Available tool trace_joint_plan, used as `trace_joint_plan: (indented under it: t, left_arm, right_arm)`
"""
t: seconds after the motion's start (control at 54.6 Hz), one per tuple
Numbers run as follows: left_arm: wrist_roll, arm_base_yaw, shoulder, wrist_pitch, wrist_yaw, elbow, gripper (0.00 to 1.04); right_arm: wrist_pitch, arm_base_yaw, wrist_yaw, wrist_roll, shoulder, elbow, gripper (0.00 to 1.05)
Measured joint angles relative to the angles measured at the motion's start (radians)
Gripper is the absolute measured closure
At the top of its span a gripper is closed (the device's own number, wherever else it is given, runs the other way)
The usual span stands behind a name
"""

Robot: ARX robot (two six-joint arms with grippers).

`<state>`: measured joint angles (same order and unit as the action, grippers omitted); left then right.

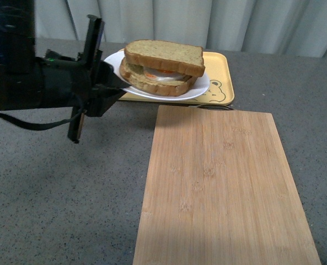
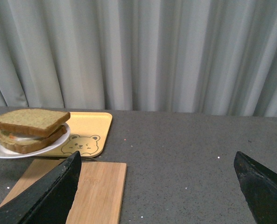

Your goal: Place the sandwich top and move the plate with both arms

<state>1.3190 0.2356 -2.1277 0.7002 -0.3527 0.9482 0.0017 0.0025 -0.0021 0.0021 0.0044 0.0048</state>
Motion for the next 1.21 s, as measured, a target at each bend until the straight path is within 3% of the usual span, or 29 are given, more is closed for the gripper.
trace_joint_plan:
  t: [0.33,0.733,0.861,0.971,1.099,1.172,1.209]
  left_arm:
    - [0.04,0.041,-0.211,-0.121,0.016,0.334,1.01]
    - [0.029,0.027,-0.304,-0.199,-0.009,0.451,1.01]
    - [0.014,0.02,-0.292,-0.182,0.048,0.427,0.82]
    - [-0.046,0.014,-0.193,-0.233,0.086,0.312,0.55]
    - [-0.119,0.017,-0.082,-0.256,0.12,0.222,0.35]
    - [-0.193,0.023,-0.005,-0.303,0.174,0.173,0.23]
    - [-0.287,0.034,0.023,-0.264,0.263,0.129,0.2]
  right_arm:
    - [0.0,0.0,0.0,0.0,0.0,0.0,0.09]
    - [0.0,0.0,0.0,0.0,0.0,0.0,0.09]
    - [0.0,0.0,0.0,0.0,0.0,0.0,0.09]
    - [0.0,0.0,0.0,0.0,0.0,0.0,0.09]
    - [0.0,0.0,0.0,0.0,0.0,0.0,0.09]
    - [0.0,0.0,0.0,0.0,0.0,0.0,0.09]
    - [0.0,0.0,0.0,0.0,0.0,0.0,0.09]
